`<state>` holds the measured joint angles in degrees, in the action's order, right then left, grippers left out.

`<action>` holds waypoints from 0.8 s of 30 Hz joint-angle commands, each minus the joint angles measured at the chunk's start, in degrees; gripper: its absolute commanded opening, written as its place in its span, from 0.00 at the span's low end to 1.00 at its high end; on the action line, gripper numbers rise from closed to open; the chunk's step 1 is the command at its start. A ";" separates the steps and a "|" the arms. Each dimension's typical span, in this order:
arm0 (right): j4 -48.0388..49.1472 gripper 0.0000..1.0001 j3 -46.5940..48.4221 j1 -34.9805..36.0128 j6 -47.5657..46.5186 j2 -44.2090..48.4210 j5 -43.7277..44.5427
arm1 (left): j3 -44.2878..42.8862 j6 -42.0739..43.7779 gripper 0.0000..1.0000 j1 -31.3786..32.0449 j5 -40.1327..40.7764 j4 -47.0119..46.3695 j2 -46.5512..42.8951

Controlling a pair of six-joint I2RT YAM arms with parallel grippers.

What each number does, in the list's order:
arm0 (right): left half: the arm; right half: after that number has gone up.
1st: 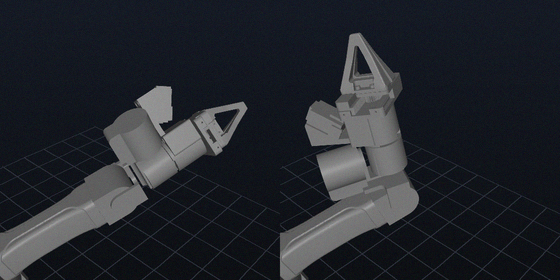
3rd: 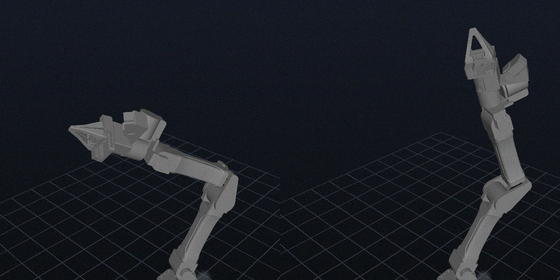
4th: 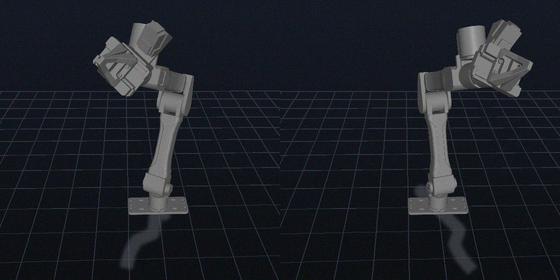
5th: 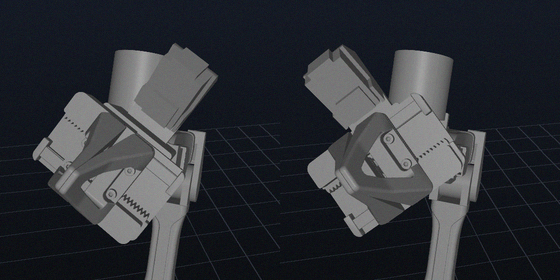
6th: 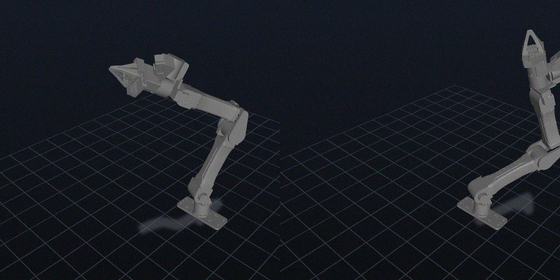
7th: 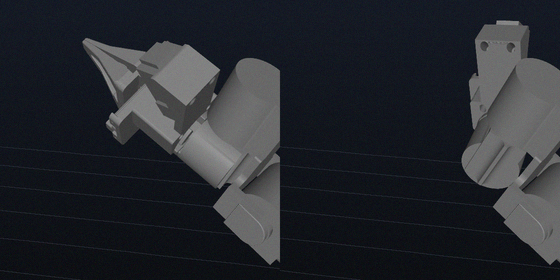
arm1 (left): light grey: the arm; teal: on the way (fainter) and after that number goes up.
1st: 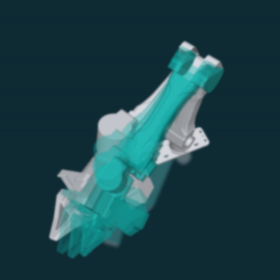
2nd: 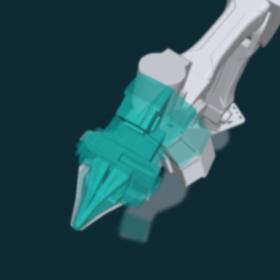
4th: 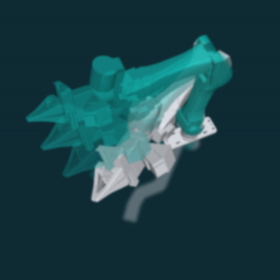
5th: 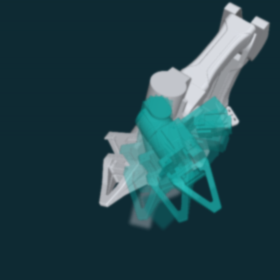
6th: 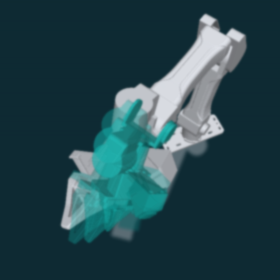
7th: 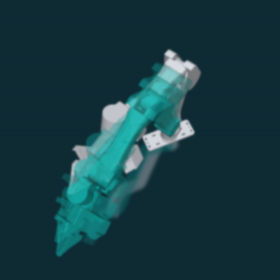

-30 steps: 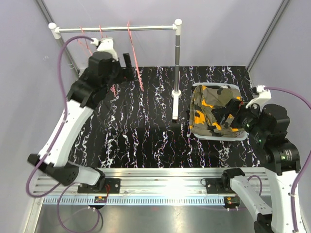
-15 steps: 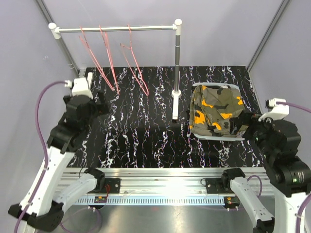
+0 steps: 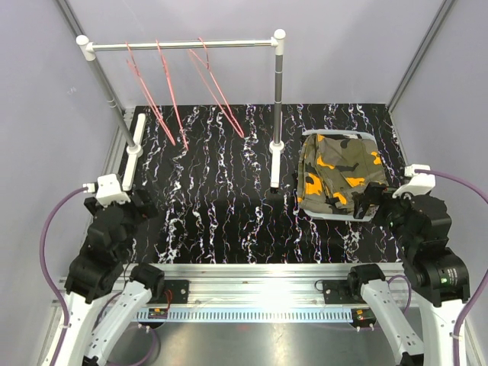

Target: Remove the trousers from the hanger

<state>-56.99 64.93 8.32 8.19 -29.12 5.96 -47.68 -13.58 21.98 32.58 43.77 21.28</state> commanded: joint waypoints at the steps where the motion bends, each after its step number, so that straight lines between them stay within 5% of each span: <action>1: 6.19 1.00 -1.82 0.47 -1.50 1.88 -2.44 | 2.94 0.84 0.99 -0.18 -3.56 -5.44 -3.61; 24: 9.97 1.00 -4.19 0.47 -1.15 3.37 -4.11 | 2.94 -2.32 0.99 -0.18 1.79 -3.43 -4.31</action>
<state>-50.50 60.69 8.36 7.68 -26.06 3.33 -44.84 -15.07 21.98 32.82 42.39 18.15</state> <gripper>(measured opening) 0.993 0.987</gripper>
